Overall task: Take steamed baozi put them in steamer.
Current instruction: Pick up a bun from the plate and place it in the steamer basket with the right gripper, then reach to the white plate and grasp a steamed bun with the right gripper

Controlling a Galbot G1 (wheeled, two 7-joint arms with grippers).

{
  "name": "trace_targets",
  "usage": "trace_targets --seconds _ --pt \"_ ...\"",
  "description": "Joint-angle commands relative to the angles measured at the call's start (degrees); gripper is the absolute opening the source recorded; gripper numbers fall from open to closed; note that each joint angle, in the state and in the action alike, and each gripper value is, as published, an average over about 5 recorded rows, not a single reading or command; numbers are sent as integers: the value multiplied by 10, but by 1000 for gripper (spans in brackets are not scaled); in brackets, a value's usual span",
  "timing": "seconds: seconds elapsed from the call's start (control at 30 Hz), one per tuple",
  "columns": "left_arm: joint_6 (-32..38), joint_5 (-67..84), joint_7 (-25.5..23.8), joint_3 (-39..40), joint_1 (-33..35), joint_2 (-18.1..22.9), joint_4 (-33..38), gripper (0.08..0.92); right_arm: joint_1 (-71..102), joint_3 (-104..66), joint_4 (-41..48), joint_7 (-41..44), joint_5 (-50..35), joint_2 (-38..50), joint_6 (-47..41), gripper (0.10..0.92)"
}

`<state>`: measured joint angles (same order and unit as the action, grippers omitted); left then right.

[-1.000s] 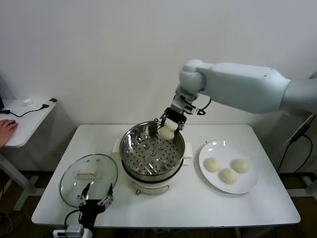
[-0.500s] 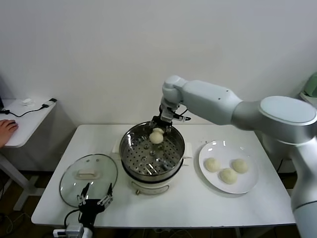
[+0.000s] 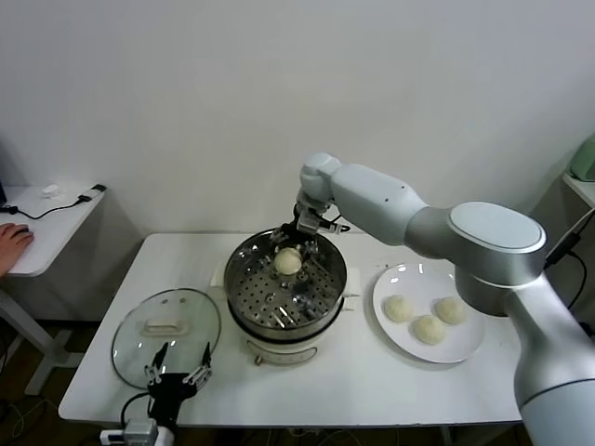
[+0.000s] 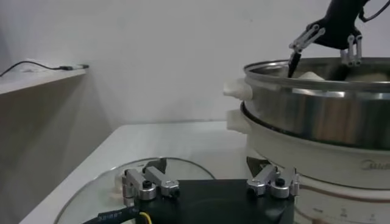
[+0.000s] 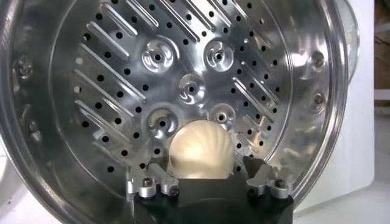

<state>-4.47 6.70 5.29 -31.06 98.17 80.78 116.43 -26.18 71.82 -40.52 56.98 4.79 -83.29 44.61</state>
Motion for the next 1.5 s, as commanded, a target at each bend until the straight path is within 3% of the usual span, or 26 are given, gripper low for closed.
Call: trace_targets --seconds 0.03,0.13,0.23,0.47,0.67,0.93,1.5 --pt "0 -2 0 1 2 0 6 823 -131 101 -112 55 -212 79 -53 822" --pt "-1 -4 -1 2 5 1 11 823 -208 186 -192 49 -354 157 -158 823" --pt "-1 -3 -2 2 6 1 14 823 -262 263 -260 35 -432 242 -279 823" --pt "3 1 -1 2 2 -6 9 823 -313 389 -389 -12 -413 404 -485 823" --pt "6 1 -1 3 0 -8 6 823 -250 397 -465 -63 -416 457 -614 823" --pt "7 1 -2 1 0 -7 4 823 -96 289 -375 -85 -374 440 -647 823" --pt "14 1 0 -3 -1 -4 -13 823 85 126 -178 -89 -328 306 -615 823"
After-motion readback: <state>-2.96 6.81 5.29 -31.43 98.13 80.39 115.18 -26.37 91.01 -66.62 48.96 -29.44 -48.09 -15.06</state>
